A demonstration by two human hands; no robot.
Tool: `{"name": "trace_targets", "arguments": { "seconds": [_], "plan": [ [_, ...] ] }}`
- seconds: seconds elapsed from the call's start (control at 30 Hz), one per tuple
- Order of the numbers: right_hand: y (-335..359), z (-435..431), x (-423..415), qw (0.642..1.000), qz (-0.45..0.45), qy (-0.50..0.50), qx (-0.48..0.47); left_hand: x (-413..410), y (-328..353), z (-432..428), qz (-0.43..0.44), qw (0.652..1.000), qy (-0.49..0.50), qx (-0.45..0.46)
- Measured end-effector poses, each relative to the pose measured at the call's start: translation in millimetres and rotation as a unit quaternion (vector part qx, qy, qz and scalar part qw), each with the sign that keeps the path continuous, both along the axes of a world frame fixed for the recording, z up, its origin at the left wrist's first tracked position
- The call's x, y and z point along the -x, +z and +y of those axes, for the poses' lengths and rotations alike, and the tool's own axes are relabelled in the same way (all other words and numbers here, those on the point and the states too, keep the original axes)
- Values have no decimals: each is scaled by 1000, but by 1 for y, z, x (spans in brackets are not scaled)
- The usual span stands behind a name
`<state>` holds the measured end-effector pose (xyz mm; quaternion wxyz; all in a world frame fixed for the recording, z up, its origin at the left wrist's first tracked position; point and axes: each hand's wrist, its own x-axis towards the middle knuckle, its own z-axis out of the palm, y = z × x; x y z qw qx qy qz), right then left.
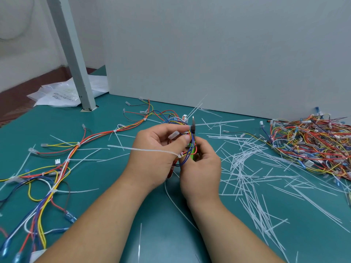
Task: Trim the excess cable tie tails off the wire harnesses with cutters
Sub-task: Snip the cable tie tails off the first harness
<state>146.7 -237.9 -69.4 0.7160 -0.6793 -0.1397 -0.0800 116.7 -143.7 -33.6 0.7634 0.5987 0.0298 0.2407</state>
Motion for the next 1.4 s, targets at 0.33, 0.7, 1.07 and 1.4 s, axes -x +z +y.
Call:
{"name": "trace_targets", "arguments": {
  "seconds": [0.33,0.7,1.07,1.4],
  "plan": [
    [2,0,2,999,-1,43,0,1,-8,7,-44,969,123,-210],
    [6,-1,3,998,-10,58,-4,0,-11,12,-69,930,169,-318],
    [-1,-1,-4,998,-3,44,-45,2,-5,1,-62,988,50,-130],
    [-7,0,-8,992,28,49,-110,1,-3,2,11,995,22,-101]
  ]
}}
